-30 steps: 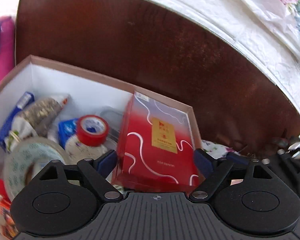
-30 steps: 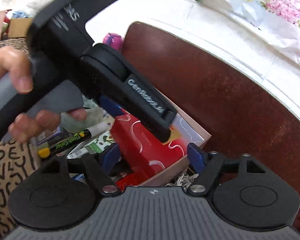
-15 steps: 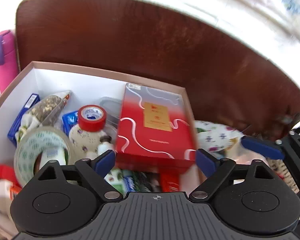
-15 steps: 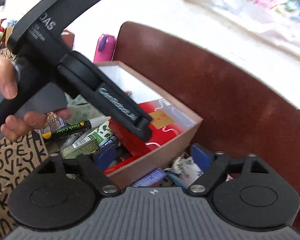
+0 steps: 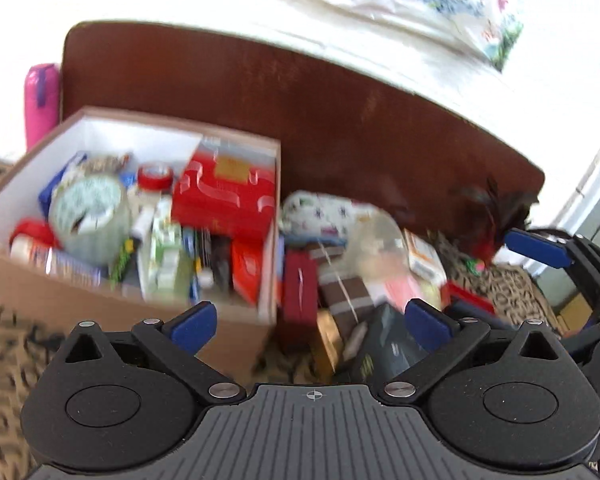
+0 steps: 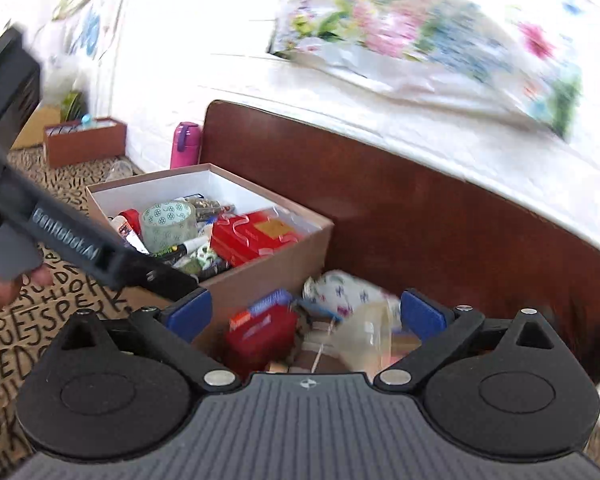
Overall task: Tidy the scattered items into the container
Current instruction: 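Lower the red box into the cardboard box and open the left gripper, then move the left gripper to the black charger box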
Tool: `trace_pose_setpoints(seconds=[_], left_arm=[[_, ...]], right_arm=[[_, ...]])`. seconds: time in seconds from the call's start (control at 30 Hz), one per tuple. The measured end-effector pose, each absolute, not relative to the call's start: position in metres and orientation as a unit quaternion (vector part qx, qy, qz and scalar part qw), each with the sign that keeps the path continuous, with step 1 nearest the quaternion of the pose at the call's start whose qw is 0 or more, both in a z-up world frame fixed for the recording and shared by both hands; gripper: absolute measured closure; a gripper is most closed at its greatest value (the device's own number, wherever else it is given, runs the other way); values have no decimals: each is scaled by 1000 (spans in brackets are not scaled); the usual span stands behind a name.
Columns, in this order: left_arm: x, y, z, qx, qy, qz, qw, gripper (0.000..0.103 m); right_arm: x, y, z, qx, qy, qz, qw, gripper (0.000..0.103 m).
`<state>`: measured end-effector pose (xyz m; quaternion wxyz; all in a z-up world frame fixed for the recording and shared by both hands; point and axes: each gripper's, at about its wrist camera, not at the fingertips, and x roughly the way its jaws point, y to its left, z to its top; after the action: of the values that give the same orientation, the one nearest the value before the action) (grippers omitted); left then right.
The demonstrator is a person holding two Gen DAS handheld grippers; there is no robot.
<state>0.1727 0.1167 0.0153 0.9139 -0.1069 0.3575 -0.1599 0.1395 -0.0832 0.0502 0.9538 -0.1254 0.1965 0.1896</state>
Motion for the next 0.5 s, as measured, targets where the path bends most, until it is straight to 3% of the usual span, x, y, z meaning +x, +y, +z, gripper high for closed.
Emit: trace_pose_setpoints(seconds=[0.17,0.5], left_arm=[[133,101,-9,-125,378,-163,903,0],[91,66,-39,-82,387,-148,906,0]], right_arm=[[96,-114,23,-50,210,160,963,2],[61,-151,-34,48,320,87,942,2]])
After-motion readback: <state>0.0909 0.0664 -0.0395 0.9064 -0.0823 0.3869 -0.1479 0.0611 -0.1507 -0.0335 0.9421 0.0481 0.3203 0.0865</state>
